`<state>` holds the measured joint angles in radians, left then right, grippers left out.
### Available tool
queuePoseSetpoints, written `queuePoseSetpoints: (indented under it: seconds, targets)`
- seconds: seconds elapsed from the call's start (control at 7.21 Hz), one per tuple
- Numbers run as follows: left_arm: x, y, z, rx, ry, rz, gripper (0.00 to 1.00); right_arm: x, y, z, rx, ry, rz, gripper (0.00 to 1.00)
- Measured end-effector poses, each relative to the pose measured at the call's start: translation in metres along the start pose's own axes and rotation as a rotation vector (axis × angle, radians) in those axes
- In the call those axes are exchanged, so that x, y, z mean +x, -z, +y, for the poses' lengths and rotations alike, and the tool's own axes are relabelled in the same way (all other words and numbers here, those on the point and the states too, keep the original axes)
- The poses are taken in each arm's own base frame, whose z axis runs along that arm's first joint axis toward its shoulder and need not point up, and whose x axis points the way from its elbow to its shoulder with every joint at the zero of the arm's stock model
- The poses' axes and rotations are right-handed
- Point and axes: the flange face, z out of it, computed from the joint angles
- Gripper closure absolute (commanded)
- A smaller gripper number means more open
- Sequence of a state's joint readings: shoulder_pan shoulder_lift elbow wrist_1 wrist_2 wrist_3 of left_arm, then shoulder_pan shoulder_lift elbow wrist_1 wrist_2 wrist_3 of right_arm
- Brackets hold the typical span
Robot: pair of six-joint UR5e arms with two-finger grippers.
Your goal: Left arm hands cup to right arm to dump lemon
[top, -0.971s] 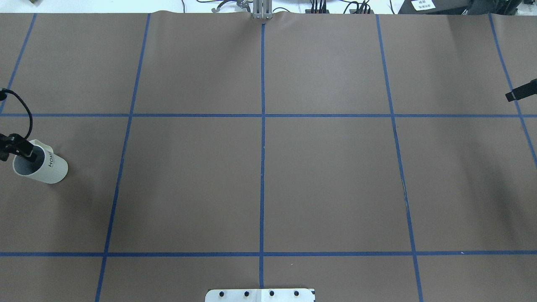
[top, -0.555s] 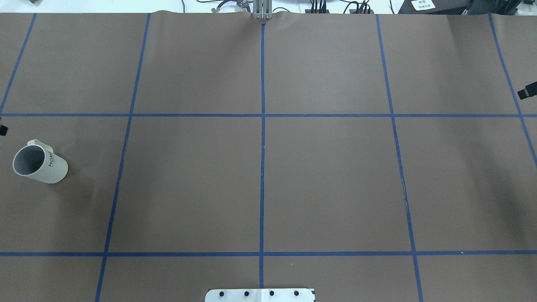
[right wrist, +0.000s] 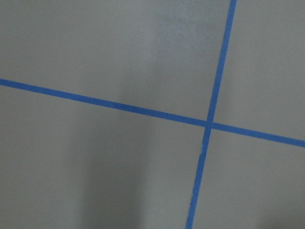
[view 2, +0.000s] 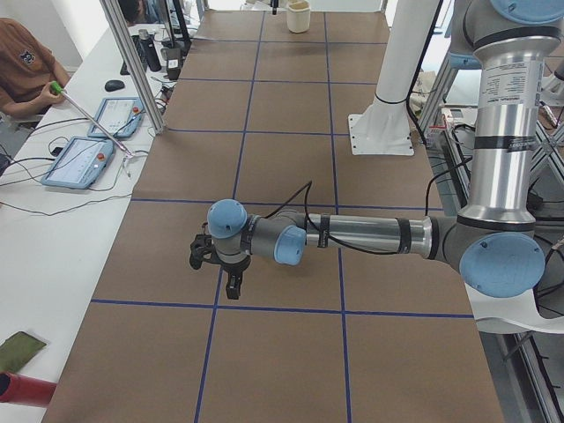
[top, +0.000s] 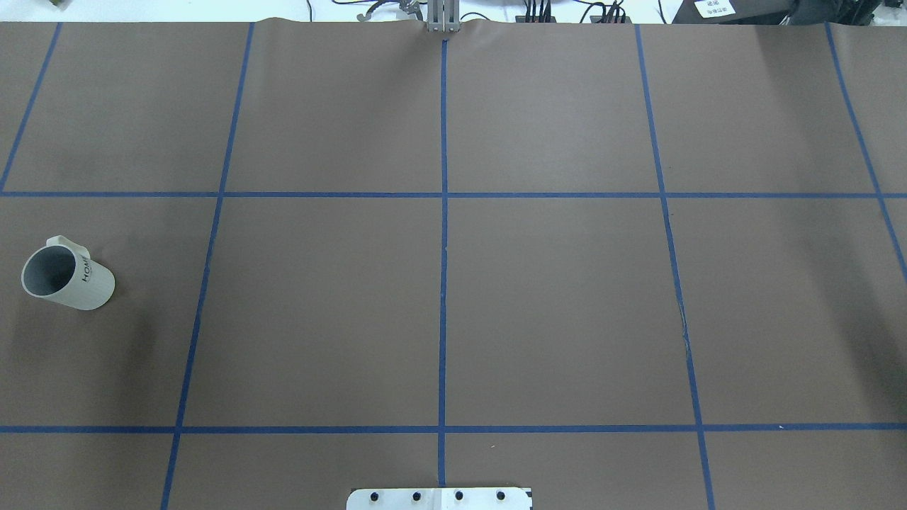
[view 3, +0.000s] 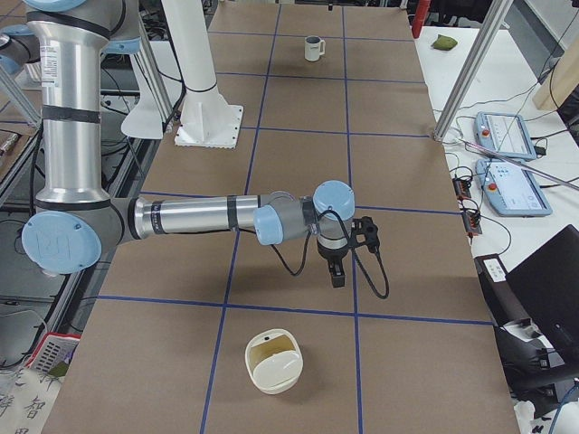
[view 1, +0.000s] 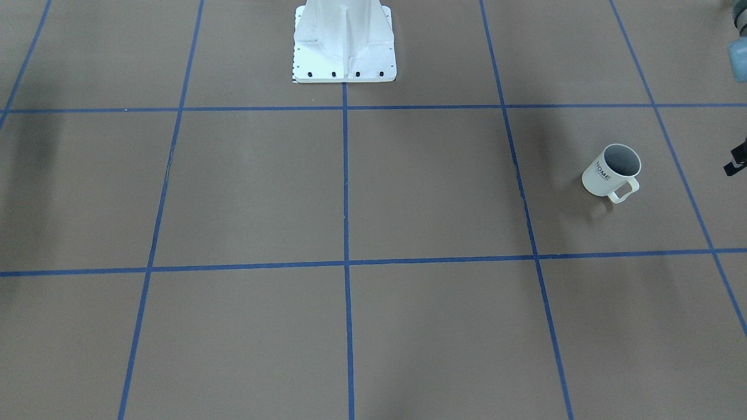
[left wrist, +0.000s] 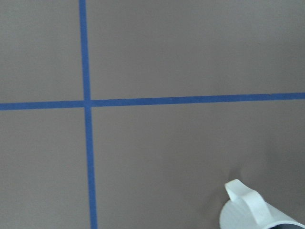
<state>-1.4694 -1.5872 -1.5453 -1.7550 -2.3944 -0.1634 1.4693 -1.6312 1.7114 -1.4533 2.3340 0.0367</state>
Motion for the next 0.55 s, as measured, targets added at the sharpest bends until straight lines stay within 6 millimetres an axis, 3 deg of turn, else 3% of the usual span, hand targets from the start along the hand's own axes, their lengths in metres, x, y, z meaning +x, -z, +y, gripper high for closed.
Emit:
queuePoseSetpoints:
  seconds: [0.55]
  targets:
    - [0.002, 0.029, -0.022, -0.019, 0.012, -0.006, 0.0, 0.024, -0.02, 0.031, -0.066, -0.04, 0.021, 0.0]
